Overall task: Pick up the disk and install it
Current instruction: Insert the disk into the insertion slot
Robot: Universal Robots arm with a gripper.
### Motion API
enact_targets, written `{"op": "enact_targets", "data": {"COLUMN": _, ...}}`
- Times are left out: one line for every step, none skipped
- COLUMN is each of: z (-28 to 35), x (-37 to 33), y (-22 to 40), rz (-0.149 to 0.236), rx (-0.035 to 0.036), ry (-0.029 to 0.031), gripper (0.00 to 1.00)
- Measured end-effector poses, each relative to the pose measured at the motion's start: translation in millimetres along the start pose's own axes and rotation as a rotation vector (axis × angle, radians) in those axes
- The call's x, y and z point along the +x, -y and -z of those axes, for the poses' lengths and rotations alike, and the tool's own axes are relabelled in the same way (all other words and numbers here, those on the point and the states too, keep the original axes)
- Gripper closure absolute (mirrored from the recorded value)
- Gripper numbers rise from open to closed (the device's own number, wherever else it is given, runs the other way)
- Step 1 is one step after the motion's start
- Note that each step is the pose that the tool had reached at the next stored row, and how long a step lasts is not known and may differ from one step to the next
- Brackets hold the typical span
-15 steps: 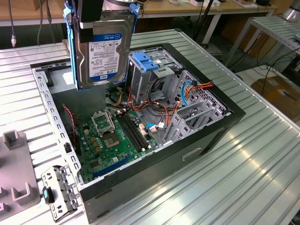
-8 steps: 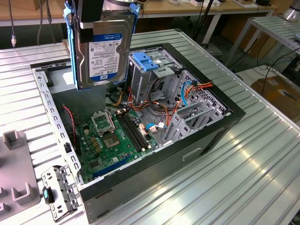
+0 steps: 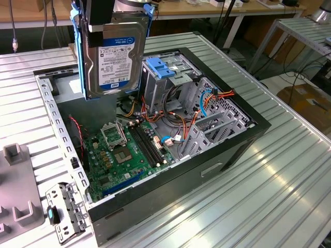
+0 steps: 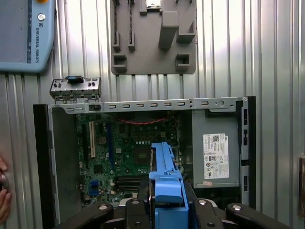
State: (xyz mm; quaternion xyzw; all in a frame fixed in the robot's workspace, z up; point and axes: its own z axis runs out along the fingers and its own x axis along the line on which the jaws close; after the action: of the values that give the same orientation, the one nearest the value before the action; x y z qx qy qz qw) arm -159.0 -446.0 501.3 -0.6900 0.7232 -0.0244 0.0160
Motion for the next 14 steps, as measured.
{"op": "enact_targets", "data": {"z": 0.0, "x": 3.9, "y": 0.1, "rz": 0.000, "rx": -0.0001, "ry": -0.0001, "gripper": 0.63}}
{"op": "enact_targets", "data": {"z": -0.2, "x": 8.6, "y": 0.4, "rz": 0.000, "rx": -0.0001, "ry": 0.0000, "gripper": 0.63}}
{"op": "enact_targets", "data": {"z": -0.3, "x": 12.8, "y": 0.5, "rz": 0.000, "rx": 0.0000, "ry": 0.0000, "gripper": 0.63}}
{"op": "enact_targets", "data": {"z": -0.5, "x": 14.8, "y": 0.7, "rz": 0.000, "rx": 0.0000, "ry": 0.0000, "gripper": 0.63}}
{"op": "enact_targets", "data": {"z": -0.7, "x": 16.0, "y": 0.8, "rz": 0.000, "rx": -0.0001, "ry": -0.0001, "gripper": 0.63}}
{"op": "enact_targets", "data": {"z": -1.0, "x": 16.8, "y": 1.4, "rz": 0.000, "rx": -0.0001, "ry": 0.0000, "gripper": 0.63}}
{"op": "enact_targets", "data": {"z": -1.2, "x": 17.1, "y": 2.7, "rz": 0.000, "rx": 0.0001, "ry": 0.0002, "gripper": 0.63}}
{"op": "enact_targets", "data": {"z": -1.3, "x": 17.1, "y": 5.1, "rz": 0.000, "rx": 0.0000, "ry": 0.0000, "gripper": 0.63}}
{"op": "enact_targets", "data": {"z": -1.5, "x": 17.0, "y": 8.1, "rz": 0.000, "rx": -0.0001, "ry": -0.0001, "gripper": 0.63}}
{"op": "enact_targets", "data": {"z": -1.8, "x": 16.8, "y": 11.5, "rz": 0.000, "rx": 0.0000, "ry": 0.0000, "gripper": 0.63}}
{"op": "enact_targets", "data": {"z": -2.0, "x": 16.6, "y": 15.5, "rz": 0.000, "rx": 0.0000, "ry": 0.0000, "gripper": 0.63}}
{"op": "enact_targets", "data": {"z": -2.4, "x": 16.3, "y": 23.2, "rz": 0.000, "rx": 0.0000, "ry": -0.0001, "gripper": 0.63}}
{"op": "enact_targets", "data": {"z": -2.6, "x": 16.1, "y": 26.6, "rz": 0.000, "rx": 0.0000, "ry": 0.0000, "gripper": 0.63}}
{"op": "enact_targets", "data": {"z": -2.9, "x": 15.9, "y": 31.2, "rz": 0.000, "rx": 0.0000, "ry": 0.0000, "gripper": 0.63}}
